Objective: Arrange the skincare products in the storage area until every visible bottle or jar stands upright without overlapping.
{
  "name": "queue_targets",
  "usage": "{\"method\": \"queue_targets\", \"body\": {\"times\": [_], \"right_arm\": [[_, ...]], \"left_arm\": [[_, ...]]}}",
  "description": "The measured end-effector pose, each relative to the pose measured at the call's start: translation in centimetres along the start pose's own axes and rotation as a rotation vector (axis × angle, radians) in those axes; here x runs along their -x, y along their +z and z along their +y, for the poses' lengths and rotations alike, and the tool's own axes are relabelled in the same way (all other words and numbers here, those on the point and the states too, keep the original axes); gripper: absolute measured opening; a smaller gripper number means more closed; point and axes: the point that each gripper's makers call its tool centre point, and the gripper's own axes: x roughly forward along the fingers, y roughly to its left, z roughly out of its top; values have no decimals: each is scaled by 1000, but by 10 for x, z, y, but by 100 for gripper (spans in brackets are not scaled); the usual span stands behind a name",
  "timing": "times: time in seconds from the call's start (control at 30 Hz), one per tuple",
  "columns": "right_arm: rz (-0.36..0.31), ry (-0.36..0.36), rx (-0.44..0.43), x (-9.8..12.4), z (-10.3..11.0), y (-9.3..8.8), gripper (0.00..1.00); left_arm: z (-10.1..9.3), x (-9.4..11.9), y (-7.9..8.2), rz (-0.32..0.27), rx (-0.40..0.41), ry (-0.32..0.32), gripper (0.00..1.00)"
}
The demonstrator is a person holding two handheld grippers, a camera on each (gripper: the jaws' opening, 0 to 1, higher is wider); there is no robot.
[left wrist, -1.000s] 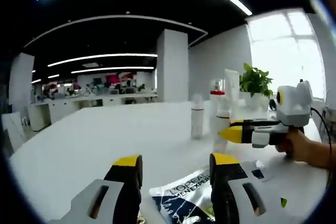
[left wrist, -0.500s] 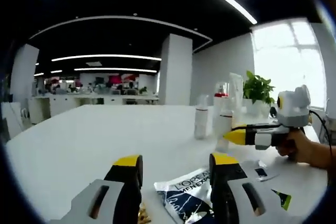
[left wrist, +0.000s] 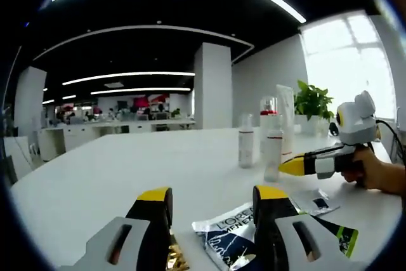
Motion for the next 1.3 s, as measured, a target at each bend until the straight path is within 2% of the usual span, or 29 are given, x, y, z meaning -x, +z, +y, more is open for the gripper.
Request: {"method": "queue_targets", "body": {"times": [0.07,0.23,0.33,0.5,0.57,0.73,0.9,1.1,1.3], "right_arm": [[9,7,-1,0,2,-2,0],[2,55,38,-2,16,-2,0],[10,49,71,-3,18,-5,0],[36,78,31,-1,18,-5,0],[74,24,68,0,6,-11,0],[76,-26,71,-5,-8,-11,0],[68,-24,104,-9,-8,-10,0],[63,15,112,-13,0,-10,0],[6,44,142,-19,3,0,0]], "left_arm": [[-1,0,0,-2,-1,-2,52],[-3,1,-1,4,-7,-7,52],[-3,1,-2,4,-1,-8,52],[-2,0,-1,1,4,-8,52],[-2,0,-2,6,3,-8,52],[-3,1,-3,7,4,-10,52],[-4,2,-4,11,5,-14,52],[-4,1,-3,12,7,-15,52],[-4,-1,-4,15,10,-22,52]]}}
